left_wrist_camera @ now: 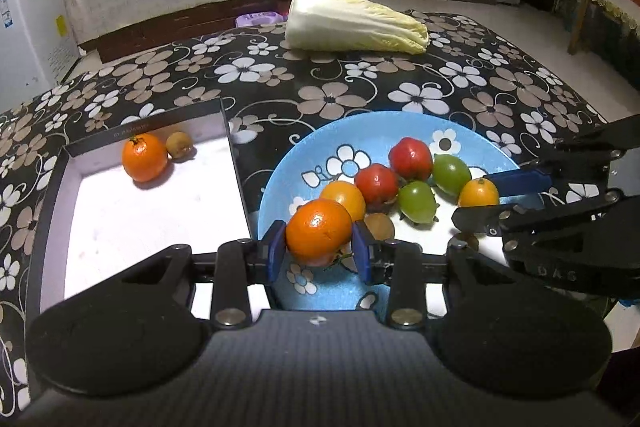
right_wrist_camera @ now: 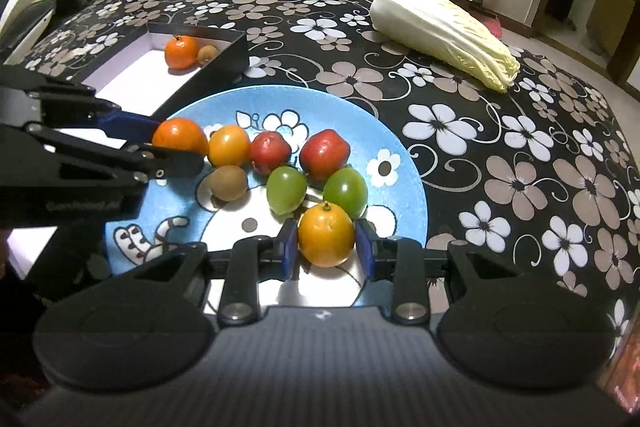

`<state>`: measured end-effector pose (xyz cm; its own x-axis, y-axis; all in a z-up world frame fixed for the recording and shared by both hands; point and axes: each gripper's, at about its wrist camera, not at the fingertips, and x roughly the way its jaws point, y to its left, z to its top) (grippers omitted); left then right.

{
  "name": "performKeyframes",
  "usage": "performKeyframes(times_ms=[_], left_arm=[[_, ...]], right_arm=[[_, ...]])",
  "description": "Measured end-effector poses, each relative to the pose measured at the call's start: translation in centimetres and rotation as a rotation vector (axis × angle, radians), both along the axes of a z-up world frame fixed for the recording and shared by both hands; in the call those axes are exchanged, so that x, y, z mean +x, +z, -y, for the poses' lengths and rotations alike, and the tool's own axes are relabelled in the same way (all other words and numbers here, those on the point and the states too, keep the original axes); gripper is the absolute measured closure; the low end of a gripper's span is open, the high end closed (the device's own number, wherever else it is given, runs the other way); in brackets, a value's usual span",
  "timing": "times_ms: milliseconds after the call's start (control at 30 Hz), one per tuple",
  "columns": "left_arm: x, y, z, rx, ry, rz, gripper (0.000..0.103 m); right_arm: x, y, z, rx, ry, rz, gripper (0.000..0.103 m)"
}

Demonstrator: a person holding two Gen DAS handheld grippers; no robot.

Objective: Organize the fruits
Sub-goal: 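Lower the tangerine onto the blue plate and open the left tool, then lower the yellow-orange fruit onto the blue plate and open the right tool, then move both open tools back over the white tray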

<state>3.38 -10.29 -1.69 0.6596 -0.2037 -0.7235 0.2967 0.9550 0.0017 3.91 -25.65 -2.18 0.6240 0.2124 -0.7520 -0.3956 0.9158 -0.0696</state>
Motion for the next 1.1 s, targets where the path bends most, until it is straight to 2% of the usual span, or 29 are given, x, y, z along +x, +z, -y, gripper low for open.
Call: performKeyframes(times_ms=[300,467,533,600,767,1100], left_arm=[[0.2,0.2,-0.5,-0.02,0.006,-0.014,0.06],[-0.3,1.3,-1.4,-0.061,0.007,0.019,0.052],[-0.5,1.7,-1.8,-0.055,0.021,0.033,0.043],[-0.4,1.8,-2.3,-0.048,0.039,0.04,0.043],[0.3,2.1,-4.6,-0.055,0.109,0.043,0.043],[2.0,2.0,-11.6,-0.056,0.283,0.019,0.043]], right_arm=[[-0.1,1.3,0.5,0.035,-0.052,0.076,0.063],[-0.1,2.4,0.3,0.105,-0.078,0.144,0.063],[0.1,2.8,-0.1,0.14,-0.082,0.166,0.063],[0.3,3.1,-0.5,0.173,-0.08,0.178,0.063],[0.8,3.5,-2.8,0.23,-0.034,0.201,0.063],[2.1,3.3,-8.6,0.249,0.116,0.208,0.064]])
